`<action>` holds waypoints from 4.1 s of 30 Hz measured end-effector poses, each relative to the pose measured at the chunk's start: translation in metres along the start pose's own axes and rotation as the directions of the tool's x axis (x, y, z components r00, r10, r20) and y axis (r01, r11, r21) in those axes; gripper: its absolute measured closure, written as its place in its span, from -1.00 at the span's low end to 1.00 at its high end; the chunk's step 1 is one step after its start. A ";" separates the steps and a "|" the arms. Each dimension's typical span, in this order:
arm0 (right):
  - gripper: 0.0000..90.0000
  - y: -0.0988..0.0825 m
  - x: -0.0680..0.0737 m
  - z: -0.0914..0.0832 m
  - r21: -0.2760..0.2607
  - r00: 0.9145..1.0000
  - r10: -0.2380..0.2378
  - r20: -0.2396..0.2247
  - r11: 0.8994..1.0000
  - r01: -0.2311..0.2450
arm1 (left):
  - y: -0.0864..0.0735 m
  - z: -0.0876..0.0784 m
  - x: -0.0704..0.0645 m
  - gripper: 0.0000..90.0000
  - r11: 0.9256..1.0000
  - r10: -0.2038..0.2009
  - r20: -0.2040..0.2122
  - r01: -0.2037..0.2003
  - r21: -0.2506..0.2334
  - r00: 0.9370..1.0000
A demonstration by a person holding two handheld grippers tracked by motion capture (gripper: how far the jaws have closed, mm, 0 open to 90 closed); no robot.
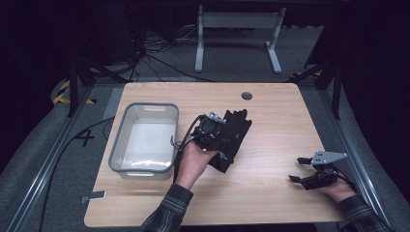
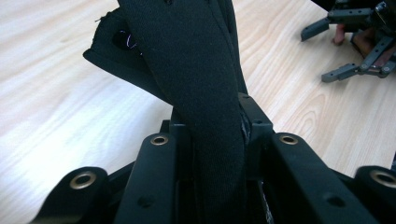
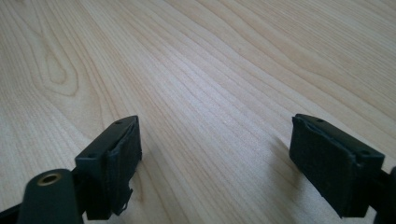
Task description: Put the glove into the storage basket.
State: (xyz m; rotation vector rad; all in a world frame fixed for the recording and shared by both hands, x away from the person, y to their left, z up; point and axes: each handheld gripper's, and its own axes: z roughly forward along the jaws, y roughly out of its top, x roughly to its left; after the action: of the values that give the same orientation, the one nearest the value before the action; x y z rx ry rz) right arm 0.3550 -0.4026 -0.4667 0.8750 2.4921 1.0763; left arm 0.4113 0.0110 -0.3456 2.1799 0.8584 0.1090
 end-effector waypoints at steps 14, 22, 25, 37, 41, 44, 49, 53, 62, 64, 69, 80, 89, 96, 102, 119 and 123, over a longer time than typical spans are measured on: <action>-0.61 0.000 0.000 0.000 0.000 1.000 0.000 0.000 1.000 0.000 | -0.010 -0.049 0.033 0.61 0.999 -0.027 -0.048 0.025 -0.048 0.998; -0.61 0.000 0.000 0.000 0.000 1.000 0.001 0.001 1.000 -0.001 | -0.023 -0.074 0.050 0.61 0.997 -0.057 -0.091 0.051 -0.066 0.994; -0.61 0.000 0.000 0.000 0.000 1.000 0.001 0.001 1.000 -0.001 | -0.029 -0.084 0.058 0.61 0.994 -0.077 -0.106 0.069 -0.080 0.991; -0.61 0.000 0.000 0.000 0.000 1.000 0.003 0.002 1.000 -0.003 | -0.055 -0.113 0.089 0.61 0.984 -0.151 -0.171 0.131 -0.125 0.974; -0.61 0.000 0.000 0.000 0.000 1.000 0.003 0.002 1.000 -0.003 | -0.063 -0.116 0.099 0.61 0.982 -0.171 -0.196 0.150 -0.115 0.966; -0.61 0.000 0.000 0.000 0.000 1.000 0.003 0.002 1.000 -0.003 | -0.071 -0.116 0.109 0.61 0.979 -0.193 -0.202 0.173 -0.112 0.960; -0.61 0.000 0.000 0.000 0.000 1.000 0.003 0.002 1.000 -0.003 | -0.084 -0.110 0.123 0.61 0.974 -0.223 -0.213 0.209 -0.085 0.951; -0.61 0.000 0.000 0.000 -0.001 1.000 0.004 0.003 1.000 -0.004 | -0.092 -0.102 0.132 0.61 0.971 -0.239 -0.211 0.232 -0.056 0.948; -0.61 0.000 0.000 0.000 0.000 1.000 0.005 0.003 1.000 -0.005 | -0.105 -0.083 0.147 0.60 0.963 -0.260 -0.215 0.268 0.010 0.941; -0.61 0.000 0.000 0.001 -0.001 1.000 0.005 0.003 1.000 -0.005 | -0.106 -0.081 0.150 0.60 0.963 -0.258 -0.217 0.270 0.027 0.942; -0.61 0.000 0.000 0.001 -0.001 1.000 0.005 0.003 1.000 -0.005 | -0.108 -0.076 0.154 0.58 0.959 -0.262 -0.217 0.279 0.047 0.940; -0.61 0.000 0.000 0.001 -0.001 1.000 0.004 0.003 1.000 -0.004 | -0.111 -0.068 0.159 0.24 0.945 -0.293 -0.256 0.320 0.070 0.921; -0.61 0.000 0.000 0.001 -0.001 1.000 0.004 0.003 1.000 -0.004 | -0.113 -0.077 0.161 -0.34 0.939 -0.307 -0.335 0.340 0.044 0.891; -0.61 0.000 0.000 0.001 -0.001 1.000 0.004 0.003 1.000 -0.004 | -0.104 -0.088 0.153 -0.52 0.949 -0.290 -0.348 0.314 0.012 0.891; -0.61 0.000 0.000 0.001 -0.001 1.000 0.004 0.003 1.000 -0.004 | -0.091 -0.089 0.137 -0.54 0.962 -0.264 -0.323 0.274 -0.014 0.909; -0.62 0.000 0.000 0.000 0.001 1.000 0.002 0.003 1.000 -0.002 | -0.051 -0.053 0.072 -0.54 0.987 -0.151 -0.200 0.138 -0.078 0.968; -0.62 0.000 0.001 0.001 0.001 1.000 0.003 0.004 1.000 -0.003 | -0.046 -0.042 0.058 -0.55 0.990 -0.126 -0.177 0.114 -0.078 0.976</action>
State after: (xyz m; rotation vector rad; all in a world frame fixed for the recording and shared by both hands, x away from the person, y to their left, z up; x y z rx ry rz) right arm 0.3550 -0.4018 -0.4668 0.8808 2.4895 1.0734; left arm 0.4165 0.0952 -0.3592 2.0722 1.0714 0.2769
